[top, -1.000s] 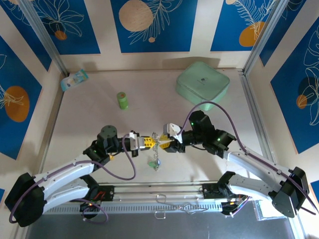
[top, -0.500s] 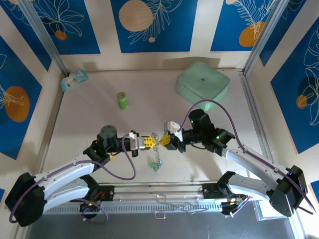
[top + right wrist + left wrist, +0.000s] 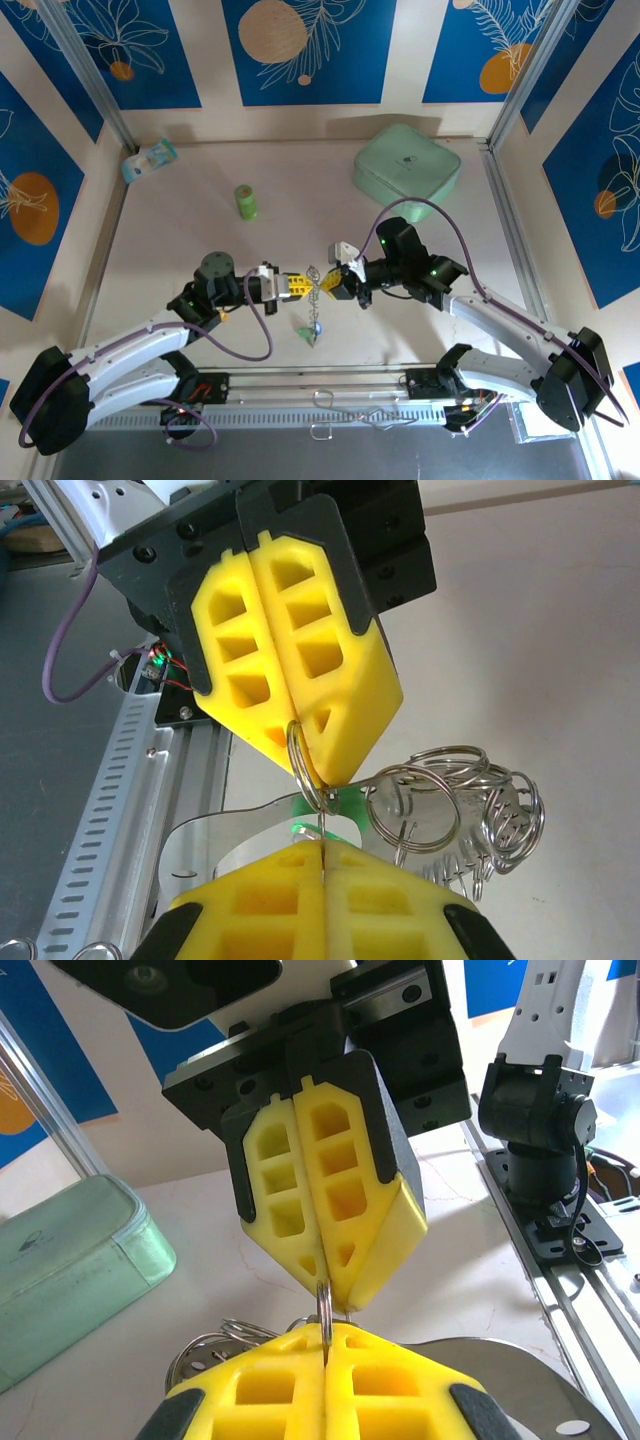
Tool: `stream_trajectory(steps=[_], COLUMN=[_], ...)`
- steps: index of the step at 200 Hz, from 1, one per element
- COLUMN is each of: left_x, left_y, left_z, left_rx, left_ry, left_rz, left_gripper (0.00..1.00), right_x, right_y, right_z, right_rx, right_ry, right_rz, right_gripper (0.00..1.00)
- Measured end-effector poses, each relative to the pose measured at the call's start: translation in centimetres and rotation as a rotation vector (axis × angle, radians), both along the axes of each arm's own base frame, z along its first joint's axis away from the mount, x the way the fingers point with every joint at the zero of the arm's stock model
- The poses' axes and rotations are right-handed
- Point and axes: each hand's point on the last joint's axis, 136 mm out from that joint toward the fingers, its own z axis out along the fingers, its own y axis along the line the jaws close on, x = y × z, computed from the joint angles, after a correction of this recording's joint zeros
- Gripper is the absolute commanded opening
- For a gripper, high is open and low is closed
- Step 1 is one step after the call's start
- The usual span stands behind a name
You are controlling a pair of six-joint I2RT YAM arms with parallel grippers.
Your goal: Put the keys on the keyring
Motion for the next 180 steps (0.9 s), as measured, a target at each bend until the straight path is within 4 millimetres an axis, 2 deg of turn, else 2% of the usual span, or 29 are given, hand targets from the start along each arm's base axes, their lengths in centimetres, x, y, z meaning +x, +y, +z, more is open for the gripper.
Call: stream_trajectory(steps=[38,70,86,126,180], left_x=[-0.3,-0.4,-0.5,-0.8,-1.0], left_y=[0.0,0.0,0.0,-0.1,-0.1], left_z=[-0.3,-0.1,0.2,0.2,0.3], left_rx=[-0.007,-0.015,-0.024,-0.026,-0.027], left_ry=[0.026,0.018,0.01,0.011,0.012], left_rz=[-0.011,-0.014,-0.026,-0.042,-0.053], left_gripper=[0.0,0.0,0.0,0.0,0.0], right_x=[0.4,0.3,0.0,-0.4,-1.0], right_y=[0.5,0.5,0.3,0.3,1.0], right_z=[-1.2,-0.9,-0.3,1.2,0.9], right_rx=[-0.024,-0.015,0.007,0.065,0.068], right_ry=[0.054,0.05,0.027,-0.028,-0.016], right_rz=[0.01,0.013,0.014,0.029,0.065], right_gripper=[0.0,0.23,0.26,0.27,0.21])
